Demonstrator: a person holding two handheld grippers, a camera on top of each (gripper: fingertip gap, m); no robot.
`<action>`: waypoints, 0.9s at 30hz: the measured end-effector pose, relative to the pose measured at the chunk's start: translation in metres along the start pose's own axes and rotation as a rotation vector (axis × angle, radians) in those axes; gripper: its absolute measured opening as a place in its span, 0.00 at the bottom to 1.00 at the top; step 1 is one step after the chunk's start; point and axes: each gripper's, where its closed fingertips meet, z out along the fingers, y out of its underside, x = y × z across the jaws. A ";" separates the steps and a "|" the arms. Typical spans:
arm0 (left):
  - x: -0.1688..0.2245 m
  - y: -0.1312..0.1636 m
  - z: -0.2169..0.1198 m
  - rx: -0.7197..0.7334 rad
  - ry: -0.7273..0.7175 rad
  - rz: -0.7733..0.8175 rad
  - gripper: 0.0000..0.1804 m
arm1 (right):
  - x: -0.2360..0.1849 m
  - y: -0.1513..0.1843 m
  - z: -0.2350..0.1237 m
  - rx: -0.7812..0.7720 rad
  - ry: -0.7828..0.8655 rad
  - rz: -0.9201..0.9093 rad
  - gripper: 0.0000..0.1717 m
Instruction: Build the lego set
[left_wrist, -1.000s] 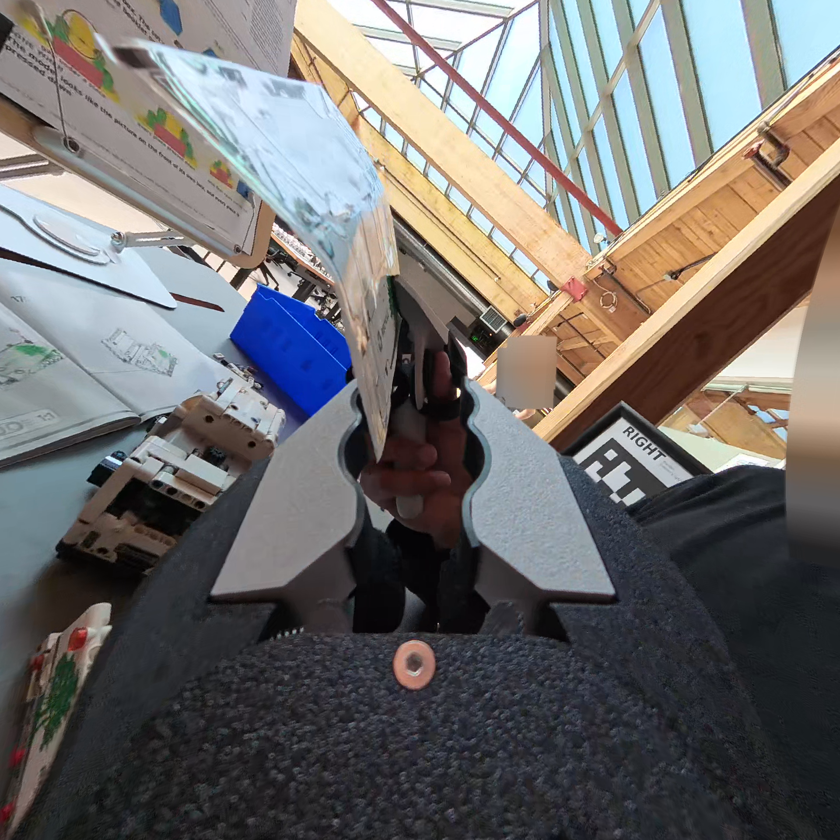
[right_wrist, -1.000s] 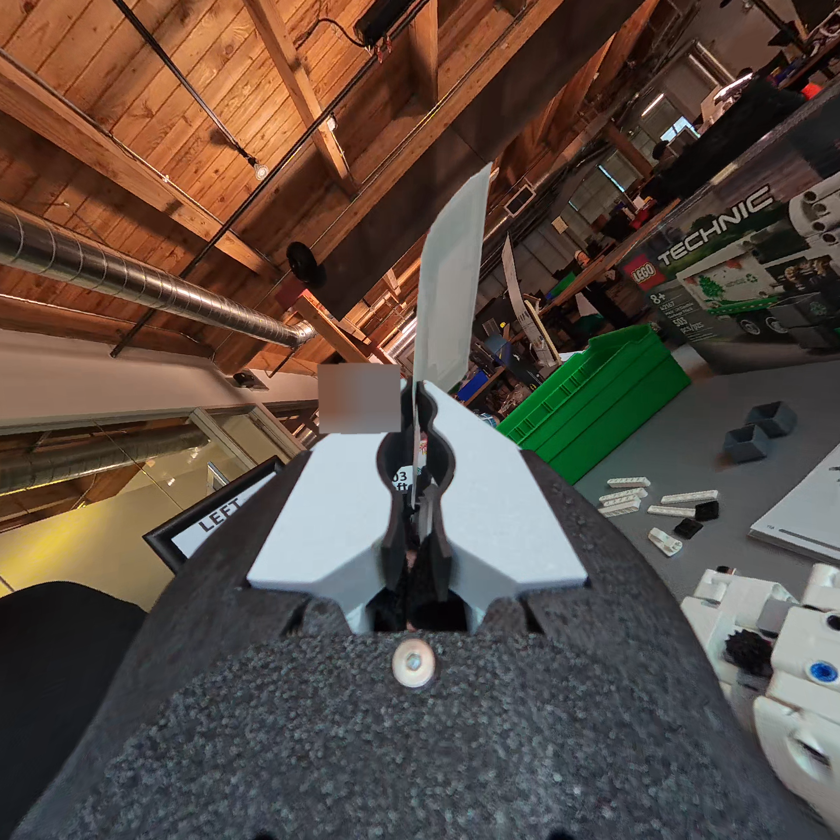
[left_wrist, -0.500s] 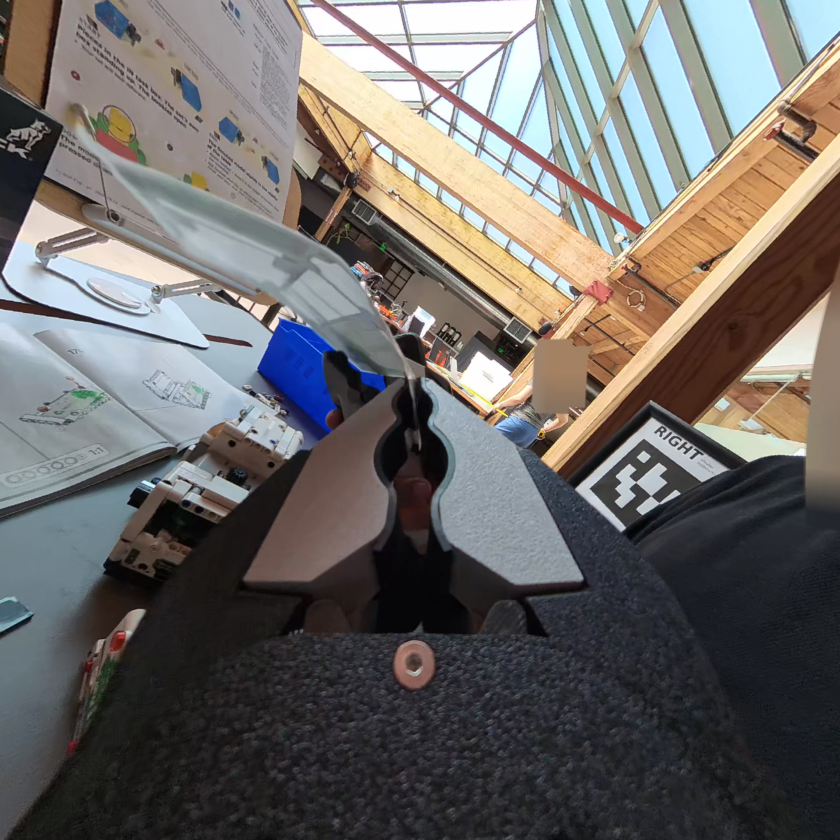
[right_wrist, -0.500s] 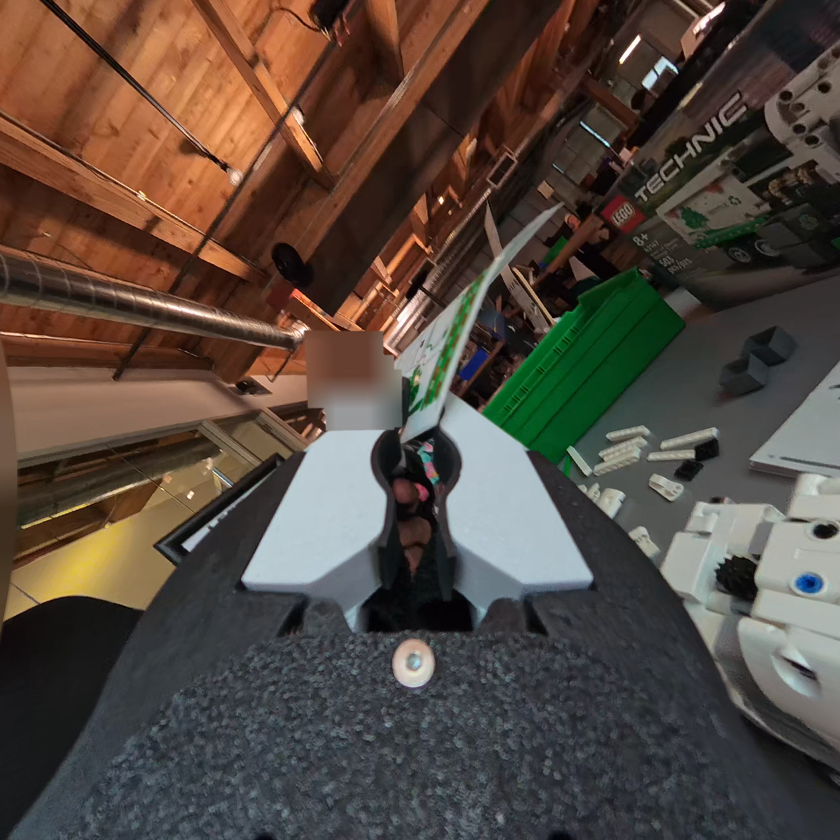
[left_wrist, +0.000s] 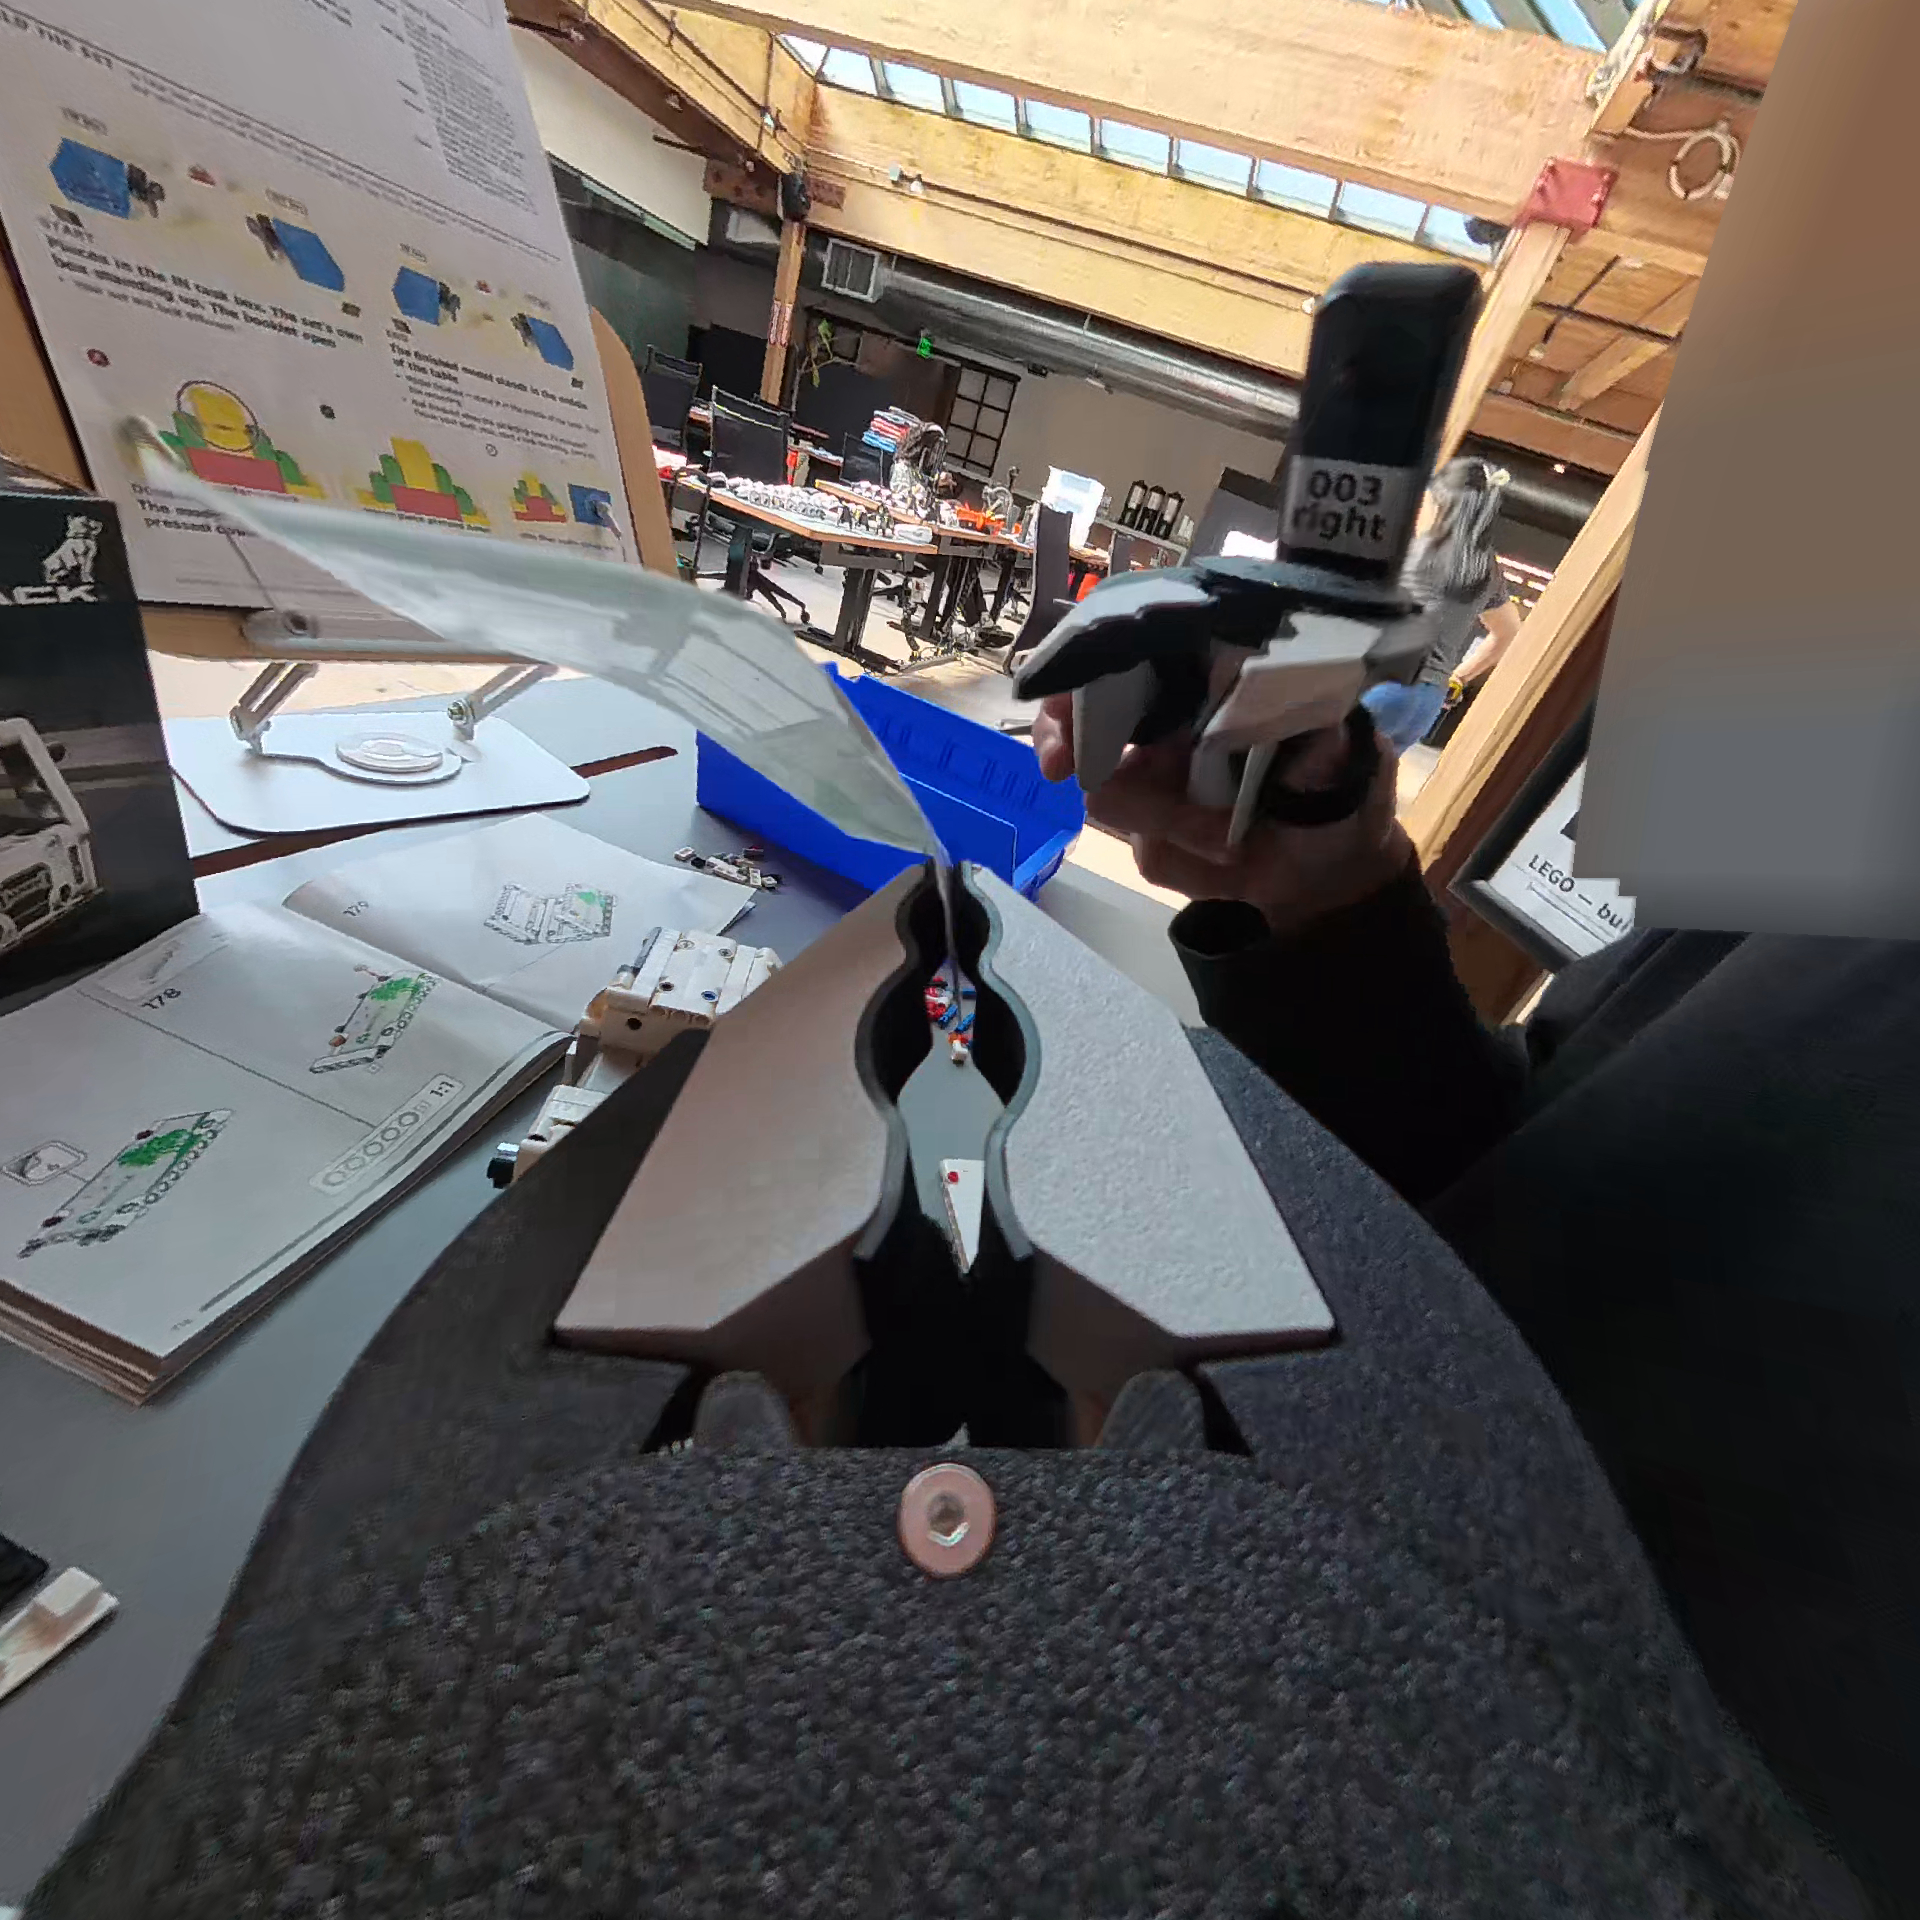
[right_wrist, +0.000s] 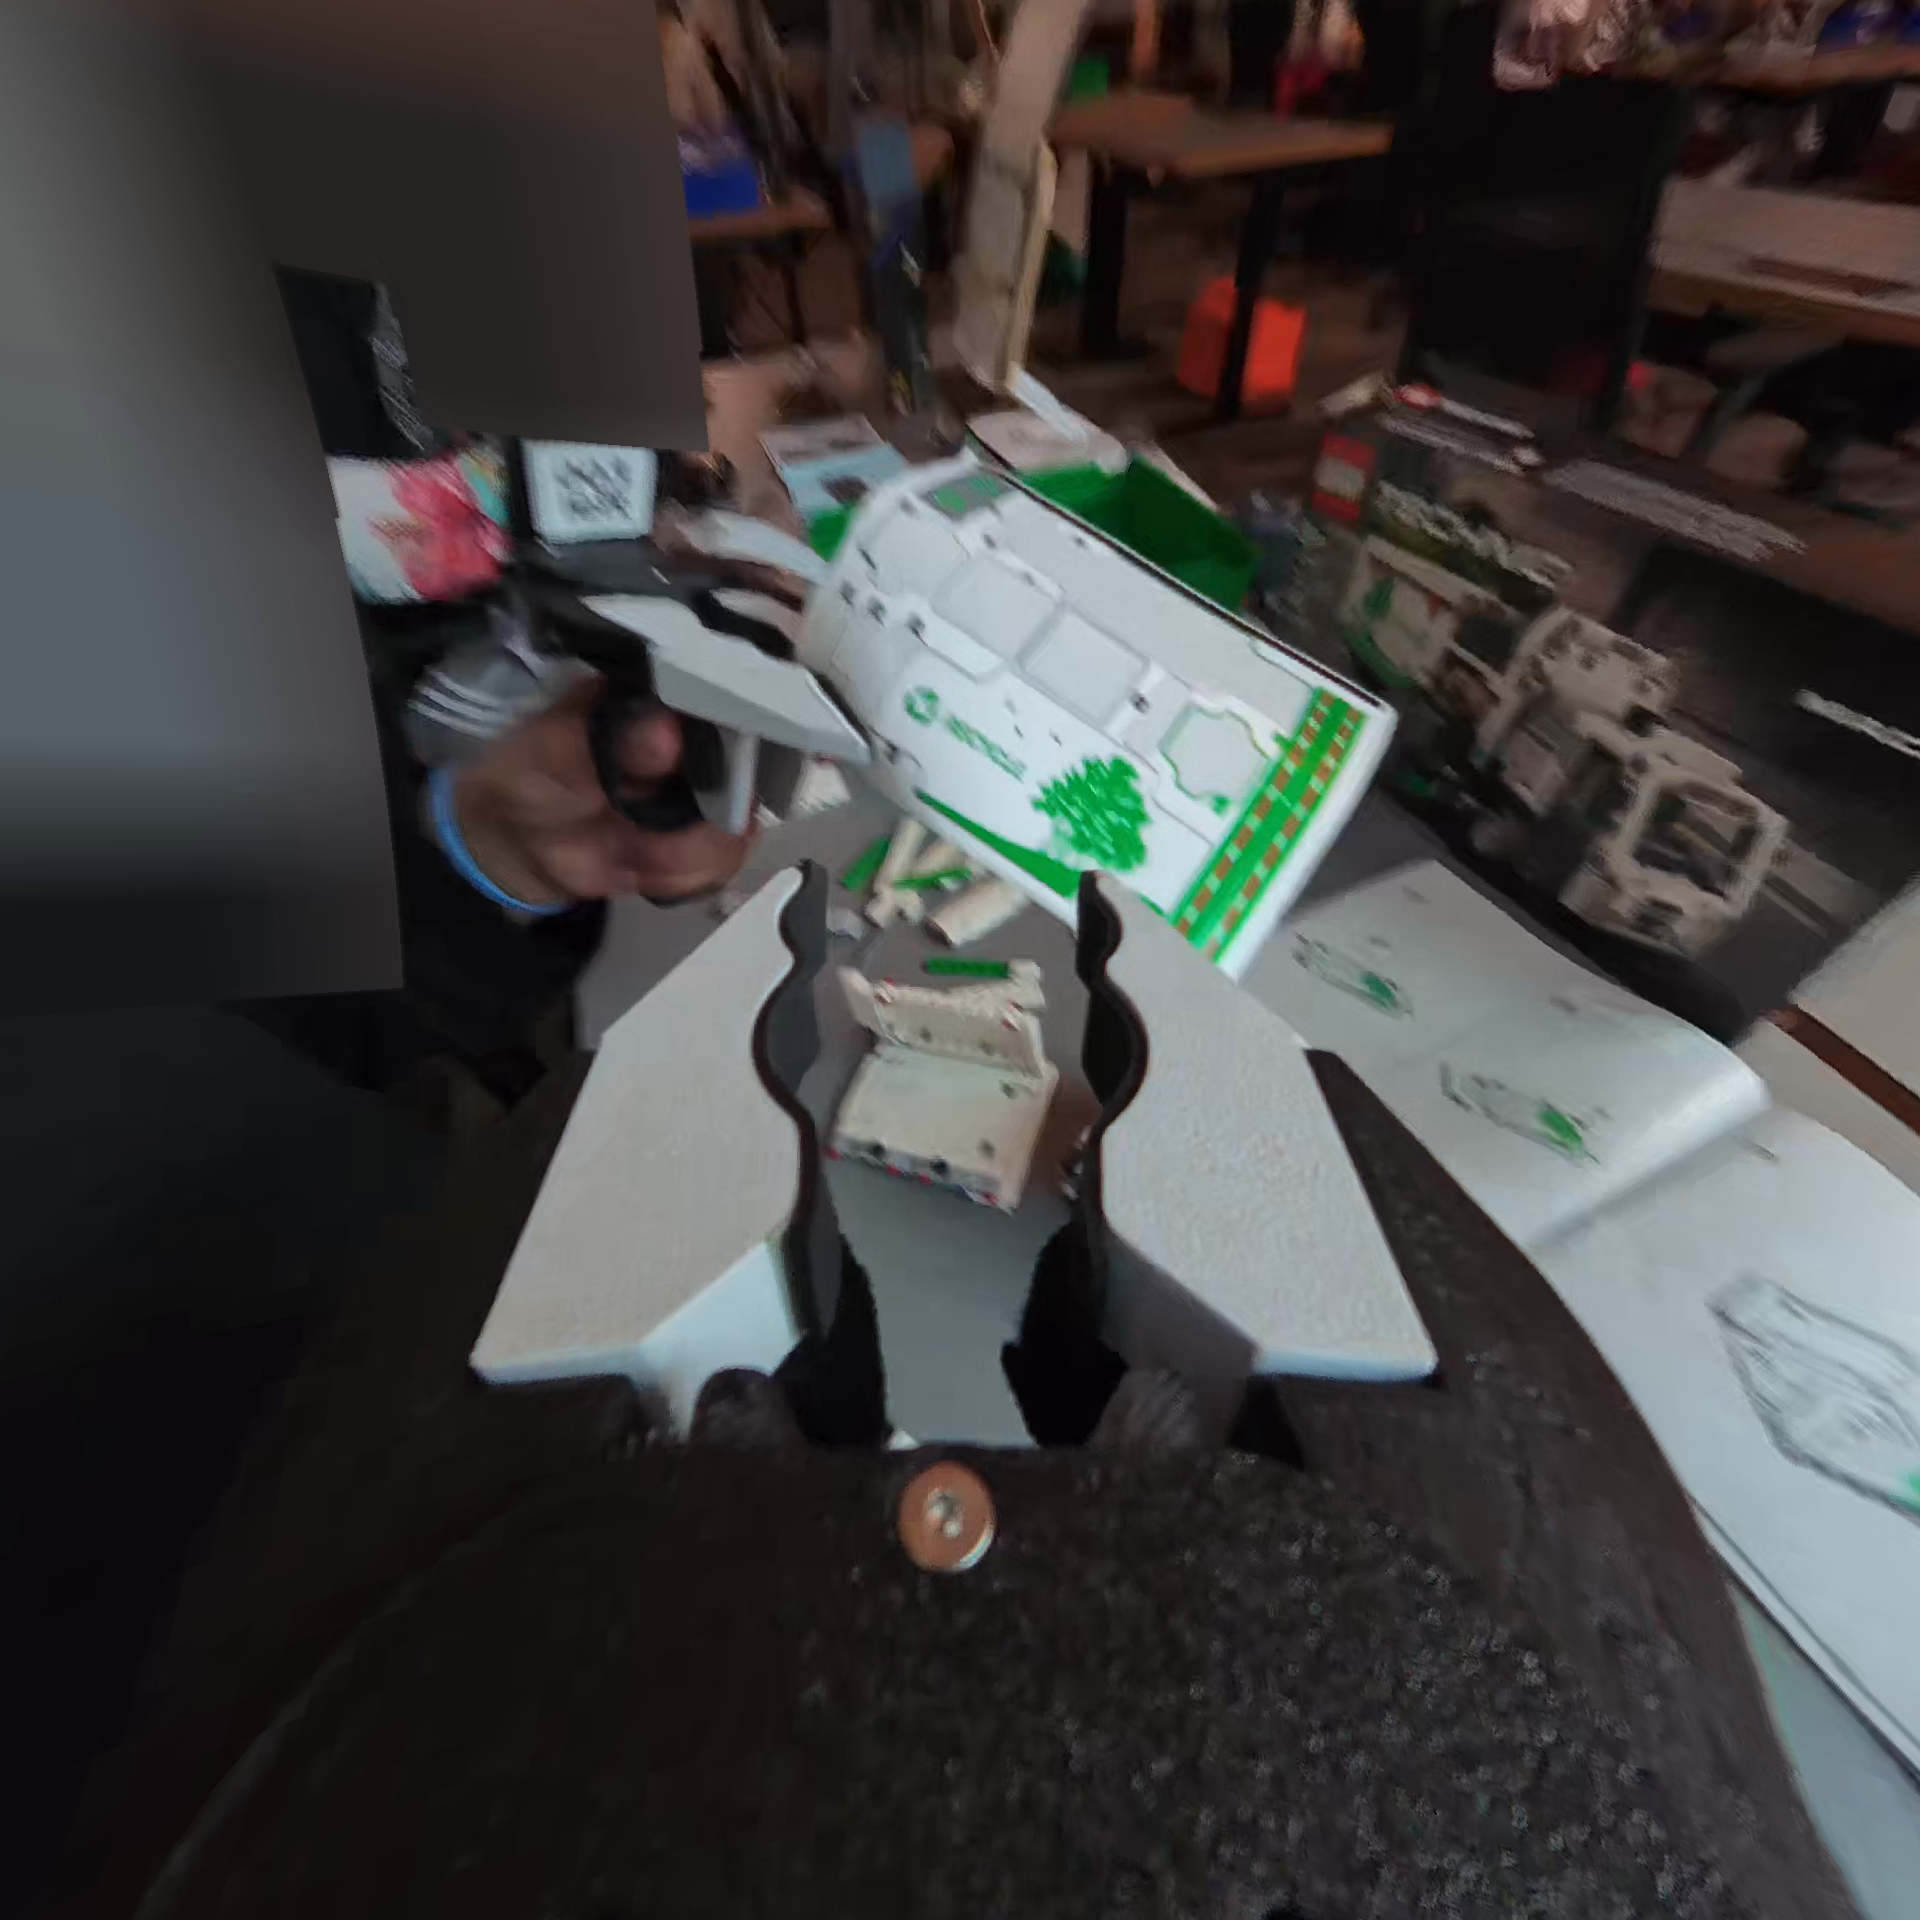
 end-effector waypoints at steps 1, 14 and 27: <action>0.004 0.000 0.001 -0.013 0.015 0.022 0.00 | -0.013 -0.013 0.000 0.080 -0.116 0.048 0.25; 0.043 0.004 0.015 -0.087 0.196 0.140 0.00 | -0.053 0.002 0.031 0.069 -0.446 0.081 0.24; 0.038 -0.002 0.014 -0.046 0.193 0.029 0.00 | -0.027 0.004 0.023 0.096 -0.389 0.113 0.21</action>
